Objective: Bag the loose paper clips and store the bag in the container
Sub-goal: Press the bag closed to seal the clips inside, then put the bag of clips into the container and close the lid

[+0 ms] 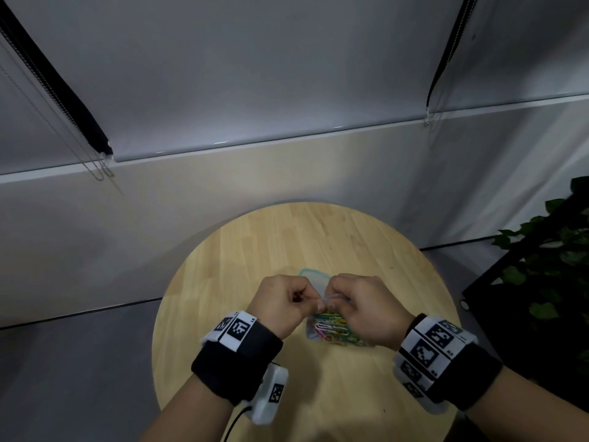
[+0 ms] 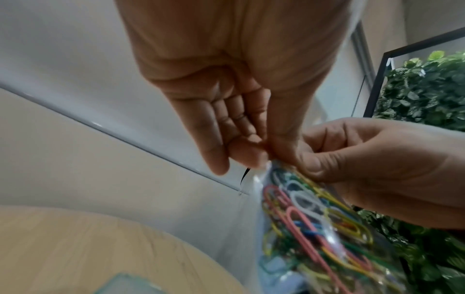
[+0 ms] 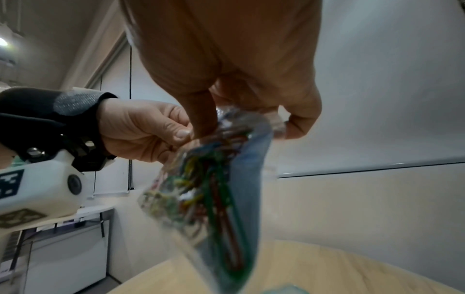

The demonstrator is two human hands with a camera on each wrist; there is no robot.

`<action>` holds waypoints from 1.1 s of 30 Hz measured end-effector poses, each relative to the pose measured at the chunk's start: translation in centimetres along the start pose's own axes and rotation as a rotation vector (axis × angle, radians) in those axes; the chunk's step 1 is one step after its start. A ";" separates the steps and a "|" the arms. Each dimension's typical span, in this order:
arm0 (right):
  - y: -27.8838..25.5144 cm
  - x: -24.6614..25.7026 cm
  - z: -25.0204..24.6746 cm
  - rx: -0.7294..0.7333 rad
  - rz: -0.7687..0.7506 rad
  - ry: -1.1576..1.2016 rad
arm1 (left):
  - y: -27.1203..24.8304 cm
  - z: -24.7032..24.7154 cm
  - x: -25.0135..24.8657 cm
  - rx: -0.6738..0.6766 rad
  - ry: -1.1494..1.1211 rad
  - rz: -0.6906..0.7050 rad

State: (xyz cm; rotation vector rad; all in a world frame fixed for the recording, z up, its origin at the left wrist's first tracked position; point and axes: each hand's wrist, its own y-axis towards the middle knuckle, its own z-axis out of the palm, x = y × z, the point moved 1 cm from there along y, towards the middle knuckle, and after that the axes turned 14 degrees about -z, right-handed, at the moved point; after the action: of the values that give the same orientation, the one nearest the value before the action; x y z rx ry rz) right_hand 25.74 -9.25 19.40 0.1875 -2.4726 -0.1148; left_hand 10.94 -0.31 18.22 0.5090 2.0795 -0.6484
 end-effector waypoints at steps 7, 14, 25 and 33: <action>-2.8 -4.0 4.2 0.088 0.093 -0.036 | 1.1 4.0 4.9 0.089 0.104 -0.075; -5.5 -10.9 8.0 0.159 0.386 0.127 | 4.7 8.4 9.7 0.056 0.217 -0.204; -6.3 -19.5 10.0 0.211 0.877 0.085 | 12.7 8.3 14.5 0.052 0.336 -0.582; -0.5 -13.6 12.6 0.015 0.744 0.320 | 7.4 9.6 15.6 -0.071 0.124 -0.745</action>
State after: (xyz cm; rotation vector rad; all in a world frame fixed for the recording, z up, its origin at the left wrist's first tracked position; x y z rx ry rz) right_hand 28.65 -7.10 1.23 -0.6551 -2.0732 0.2332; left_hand 12.84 1.39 -1.38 -0.3065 2.3922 -0.9704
